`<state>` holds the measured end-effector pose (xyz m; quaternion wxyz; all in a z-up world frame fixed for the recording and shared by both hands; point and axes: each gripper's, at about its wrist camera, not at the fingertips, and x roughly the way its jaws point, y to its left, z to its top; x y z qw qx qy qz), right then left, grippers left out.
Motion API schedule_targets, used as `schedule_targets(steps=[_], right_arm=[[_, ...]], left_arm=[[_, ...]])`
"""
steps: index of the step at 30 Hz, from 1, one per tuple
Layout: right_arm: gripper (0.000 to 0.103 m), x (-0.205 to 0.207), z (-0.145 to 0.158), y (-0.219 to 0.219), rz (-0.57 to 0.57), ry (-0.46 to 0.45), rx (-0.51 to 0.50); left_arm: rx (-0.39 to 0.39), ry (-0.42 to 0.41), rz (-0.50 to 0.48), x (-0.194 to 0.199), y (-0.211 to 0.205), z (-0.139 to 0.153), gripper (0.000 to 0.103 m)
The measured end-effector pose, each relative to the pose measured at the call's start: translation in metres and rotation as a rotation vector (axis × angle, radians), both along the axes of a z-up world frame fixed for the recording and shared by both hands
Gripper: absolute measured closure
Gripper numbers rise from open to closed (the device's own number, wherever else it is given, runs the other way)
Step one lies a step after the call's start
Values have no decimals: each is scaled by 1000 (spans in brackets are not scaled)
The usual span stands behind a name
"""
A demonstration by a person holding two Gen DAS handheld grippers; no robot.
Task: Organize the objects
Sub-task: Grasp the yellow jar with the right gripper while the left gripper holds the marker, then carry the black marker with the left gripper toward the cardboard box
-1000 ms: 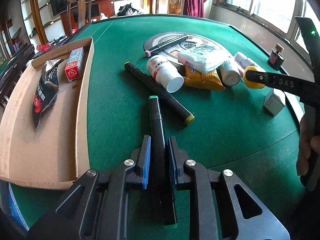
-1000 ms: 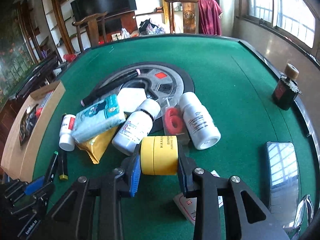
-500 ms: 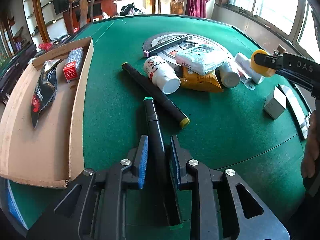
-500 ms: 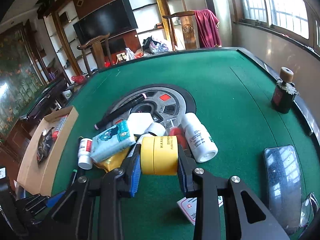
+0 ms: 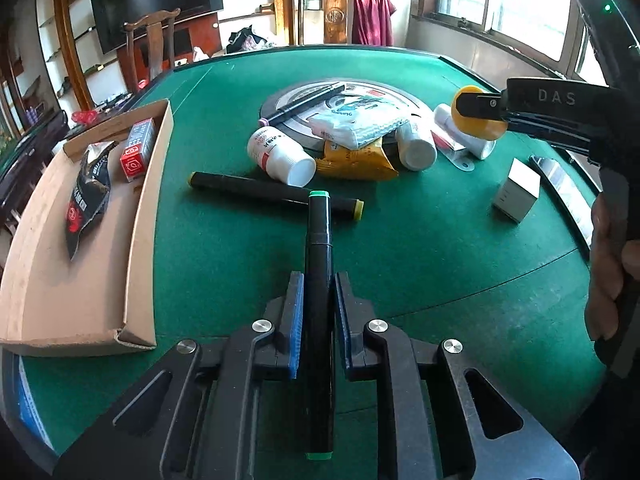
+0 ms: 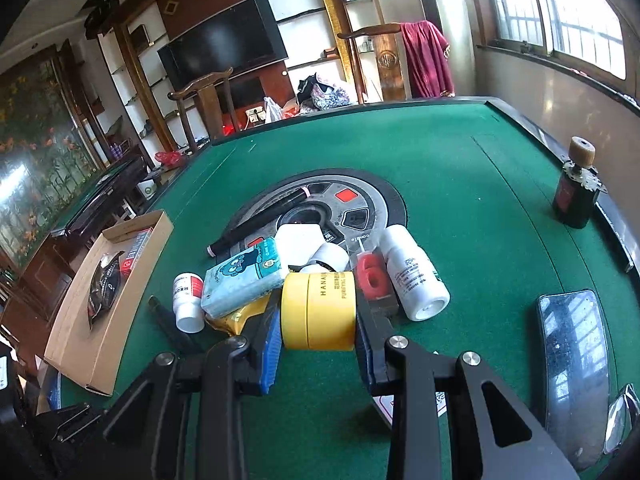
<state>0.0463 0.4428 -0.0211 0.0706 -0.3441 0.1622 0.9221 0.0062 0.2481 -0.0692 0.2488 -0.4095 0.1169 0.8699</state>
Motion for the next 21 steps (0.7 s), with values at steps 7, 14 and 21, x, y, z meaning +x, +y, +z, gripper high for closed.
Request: schedule_targets(steps=[7, 14, 21], right_arm=[[71, 0, -2, -3, 10, -6, 6], [71, 1, -3, -5, 13, -8, 8], [71, -1, -6, -9, 22, -16, 12]], left_arm=[[27, -8, 20, 0, -9, 5, 89], [33, -23, 40, 2, -18, 2, 89], [51, -31, 35, 3, -19, 3, 89]])
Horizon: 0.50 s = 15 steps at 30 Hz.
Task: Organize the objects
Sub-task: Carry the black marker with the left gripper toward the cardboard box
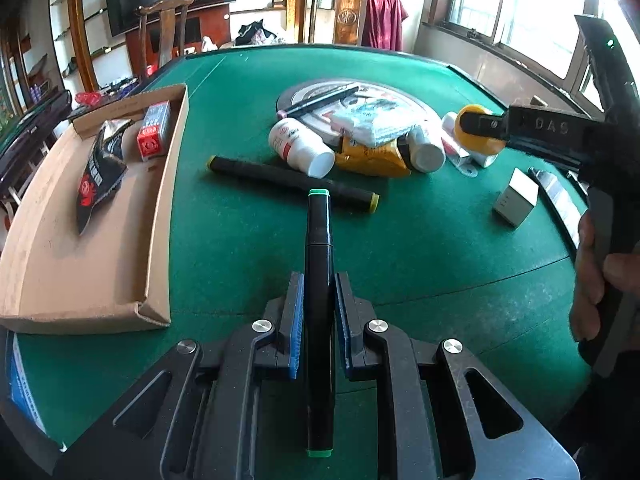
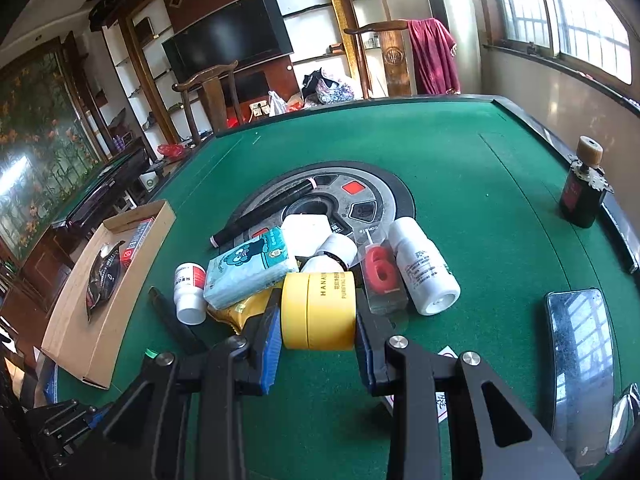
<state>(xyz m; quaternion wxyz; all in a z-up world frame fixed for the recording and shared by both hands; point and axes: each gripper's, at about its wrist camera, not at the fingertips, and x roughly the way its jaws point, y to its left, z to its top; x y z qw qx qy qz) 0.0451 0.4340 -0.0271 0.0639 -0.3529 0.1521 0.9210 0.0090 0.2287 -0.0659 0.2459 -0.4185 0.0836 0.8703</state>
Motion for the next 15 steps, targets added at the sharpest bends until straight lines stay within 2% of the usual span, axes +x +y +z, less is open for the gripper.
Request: schedule_targets(steps=[10, 15], right_arm=[[71, -2, -4, -9, 21, -1, 14], [71, -2, -4, -19, 58, 1, 19]], left_arm=[[98, -39, 14, -13, -17, 0, 89], [112, -38, 23, -18, -23, 1, 89]])
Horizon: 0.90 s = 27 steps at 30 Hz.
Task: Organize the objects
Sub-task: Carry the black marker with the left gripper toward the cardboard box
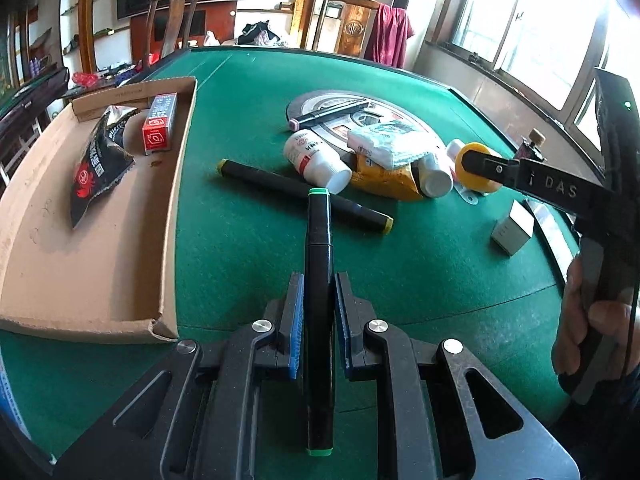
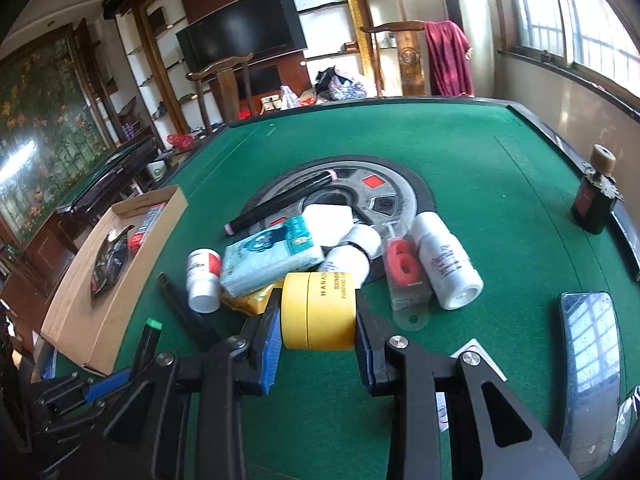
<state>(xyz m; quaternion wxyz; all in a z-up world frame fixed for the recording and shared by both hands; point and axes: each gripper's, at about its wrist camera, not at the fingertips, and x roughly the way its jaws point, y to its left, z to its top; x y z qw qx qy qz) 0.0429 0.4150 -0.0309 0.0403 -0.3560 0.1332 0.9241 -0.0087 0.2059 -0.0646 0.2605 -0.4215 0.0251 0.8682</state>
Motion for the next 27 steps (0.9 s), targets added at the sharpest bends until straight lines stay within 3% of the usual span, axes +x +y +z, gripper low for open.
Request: schedule_targets(steps=[18, 27], right_arm=[[71, 5, 3, -31, 122, 30, -3], [71, 9, 6, -45, 170, 79, 9]], left_arm=[[48, 68, 55, -1, -26, 32, 89], [24, 201, 176, 1, -61, 53, 88]])
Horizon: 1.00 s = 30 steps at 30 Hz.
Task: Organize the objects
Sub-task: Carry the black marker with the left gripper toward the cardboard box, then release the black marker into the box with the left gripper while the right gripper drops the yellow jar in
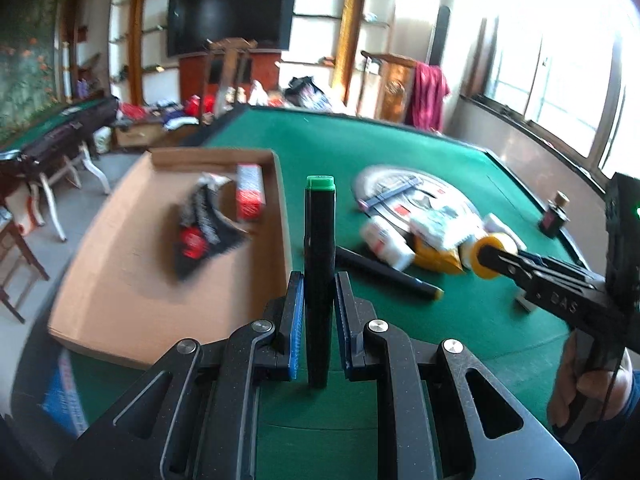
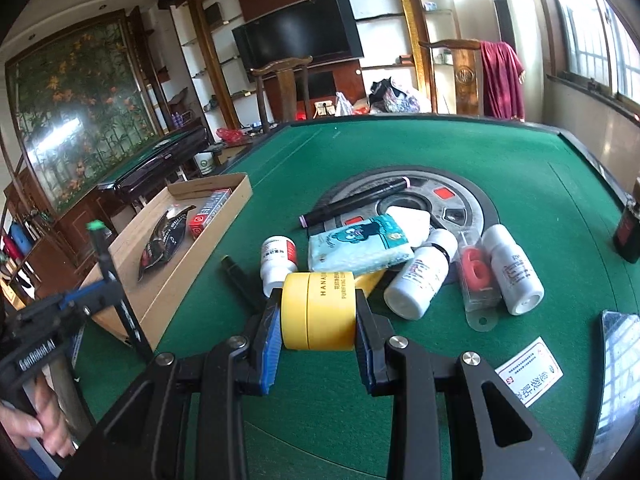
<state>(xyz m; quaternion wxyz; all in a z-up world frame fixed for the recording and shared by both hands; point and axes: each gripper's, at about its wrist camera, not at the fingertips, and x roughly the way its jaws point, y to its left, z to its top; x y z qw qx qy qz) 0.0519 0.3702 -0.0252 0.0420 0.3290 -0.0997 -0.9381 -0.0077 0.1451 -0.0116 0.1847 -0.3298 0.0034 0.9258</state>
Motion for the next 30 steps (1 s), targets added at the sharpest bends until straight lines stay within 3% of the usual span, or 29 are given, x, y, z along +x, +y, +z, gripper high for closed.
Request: schedule_targets(steps=[9, 18, 23, 30], right_arm=[[71, 15, 10, -27, 42, 63, -5], [71, 17, 12, -61, 95, 64, -27], [71, 14, 18, -76, 127, 59, -22], [71, -6, 24, -94, 178, 18, -50]], left_arm=[[81, 32, 28, 2, -38, 14, 88], [148, 58, -10, 12, -59, 27, 88], [174, 62, 33, 5, -87, 37, 89], [221, -23, 116, -32, -126, 24, 89]])
